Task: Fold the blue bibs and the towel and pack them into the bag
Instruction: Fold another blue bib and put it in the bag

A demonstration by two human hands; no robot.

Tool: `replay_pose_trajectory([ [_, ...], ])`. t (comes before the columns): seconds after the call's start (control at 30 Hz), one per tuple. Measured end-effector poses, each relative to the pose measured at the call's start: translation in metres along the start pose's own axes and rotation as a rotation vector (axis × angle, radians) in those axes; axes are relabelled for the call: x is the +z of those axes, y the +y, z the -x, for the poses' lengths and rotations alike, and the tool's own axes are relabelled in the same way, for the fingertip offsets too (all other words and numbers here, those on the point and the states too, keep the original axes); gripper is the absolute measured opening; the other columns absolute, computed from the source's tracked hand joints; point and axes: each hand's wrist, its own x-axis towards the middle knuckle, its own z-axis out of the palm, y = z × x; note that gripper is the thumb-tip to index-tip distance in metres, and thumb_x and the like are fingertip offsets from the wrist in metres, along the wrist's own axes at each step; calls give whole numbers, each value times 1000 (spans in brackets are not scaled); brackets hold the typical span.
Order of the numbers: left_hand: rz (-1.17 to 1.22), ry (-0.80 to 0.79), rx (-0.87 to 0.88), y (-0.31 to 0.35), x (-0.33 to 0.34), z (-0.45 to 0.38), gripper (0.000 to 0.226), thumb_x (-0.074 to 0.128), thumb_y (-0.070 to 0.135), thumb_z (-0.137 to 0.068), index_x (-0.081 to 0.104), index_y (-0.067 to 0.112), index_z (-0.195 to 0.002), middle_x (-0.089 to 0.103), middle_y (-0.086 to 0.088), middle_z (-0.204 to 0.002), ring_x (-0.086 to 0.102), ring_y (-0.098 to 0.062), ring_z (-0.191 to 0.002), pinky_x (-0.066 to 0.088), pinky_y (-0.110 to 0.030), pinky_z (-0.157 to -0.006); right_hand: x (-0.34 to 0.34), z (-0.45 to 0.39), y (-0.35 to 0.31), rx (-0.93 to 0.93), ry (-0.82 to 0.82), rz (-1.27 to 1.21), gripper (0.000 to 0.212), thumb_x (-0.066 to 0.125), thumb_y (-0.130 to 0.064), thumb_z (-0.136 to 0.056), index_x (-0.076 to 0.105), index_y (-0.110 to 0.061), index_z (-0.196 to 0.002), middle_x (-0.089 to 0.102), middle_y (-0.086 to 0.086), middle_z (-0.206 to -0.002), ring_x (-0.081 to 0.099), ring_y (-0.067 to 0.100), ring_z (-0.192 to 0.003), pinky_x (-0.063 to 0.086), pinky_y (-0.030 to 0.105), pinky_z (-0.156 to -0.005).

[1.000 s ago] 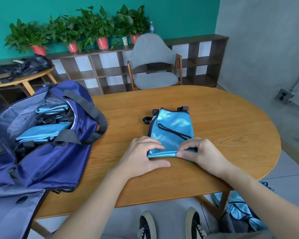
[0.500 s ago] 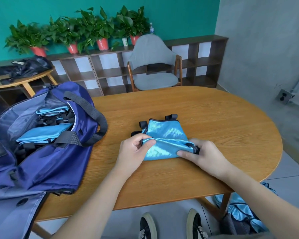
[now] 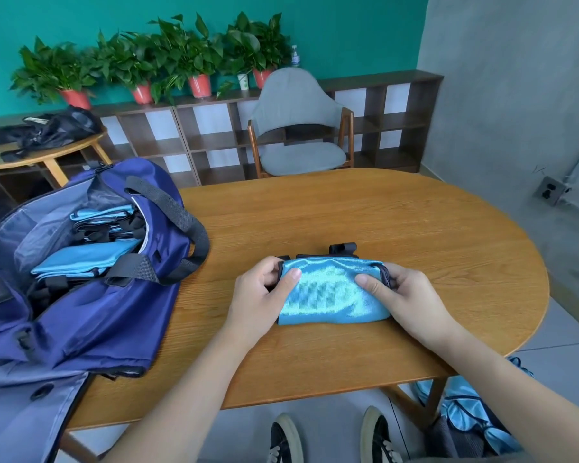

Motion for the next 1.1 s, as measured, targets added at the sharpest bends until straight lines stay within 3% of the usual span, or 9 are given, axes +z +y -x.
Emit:
replay_pose_trajectory([
  [0.2, 0, 41, -48, -5, 2, -5, 33, 67, 59, -88, 70, 26, -93, 73, -14, -75, 66, -47, -76, 51, -59, -62, -2, -4, -5, 79, 9, 88, 36, 67, -57, -88, 70, -22, -81, 72, 4, -71, 68, 23, -66, 51, 48, -59],
  [0.4, -117, 148, -125, -4, 3, -9, 17, 79, 41, -86, 71, 30, -97, 70, 0, -70, 66, -17, -63, 52, -36, -61, 4, -11, -1, 141, 195, 270, 31, 76, -49, -84, 67, -21, -92, 69, -7, -76, 65, 6, -71, 45, 13, -58],
  [0.5, -250, 153, -6, -6, 2, -8, 32, 81, 29, -85, 66, 36, -112, 63, 14, -101, 63, -5, -87, 48, -17, -80, 8, -13, -1, 184, 251, 277, 31, 74, -50, -86, 68, -19, -91, 68, -7, -80, 64, 8, -77, 43, 14, -59],
  [0.57, -360, 74, 138, -9, 2, -8, 32, 75, 19, -89, 67, 41, -112, 52, 21, -127, 50, 2, -119, 33, -19, -104, 10, -14, -2, 208, 283, 275, 32, 73, -50, -87, 68, -19, -92, 67, -9, -81, 63, 6, -78, 44, 17, -62],
  [0.67, -488, -70, 298, -18, 7, -7, 30, 65, 10, -96, 75, 38, -93, 52, 18, -139, 34, 8, -136, 16, -29, -114, 9, -13, -3, 233, 327, 202, 34, 75, -48, -86, 67, -19, -101, 68, -11, -86, 62, 0, -81, 42, 9, -64],
  [0.77, -551, -118, 217, -16, 11, -6, 21, 61, 26, -99, 73, 42, -95, 54, 23, -133, 46, 7, -120, 18, -39, -112, 8, -11, -1, 207, 357, 131, 39, 78, -42, -85, 64, -17, -112, 67, -9, -100, 63, 2, -89, 44, 9, -71],
  [0.9, -652, -32, 203, -15, 14, -6, 20, 56, 40, -99, 75, 41, -98, 60, 20, -122, 54, 7, -86, 29, -36, -102, 13, -9, 2, 163, 373, 265, 41, 79, -43, -83, 57, -19, -107, 57, -1, -109, 57, 15, -97, 43, 28, -83],
  [1.0, -673, 100, 322, -12, 14, -4, 37, 50, 47, -99, 78, 29, -85, 68, 15, -83, 60, 0, -73, 42, -40, -84, 16, -8, 2, 205, 330, 451, 45, 71, -65, -78, 56, -25, -90, 53, -5, -100, 51, 21, -101, 43, 39, -91],
  [1.1, -608, 110, 473, -10, 12, 3, 55, 43, 47, -104, 75, 18, -71, 54, 10, -52, 50, -9, -49, 42, -33, -69, 18, -11, -1, 279, 173, 646, 52, 57, -83, -75, 58, -32, -81, 50, -9, -104, 45, 22, -110, 33, 40, -95],
])
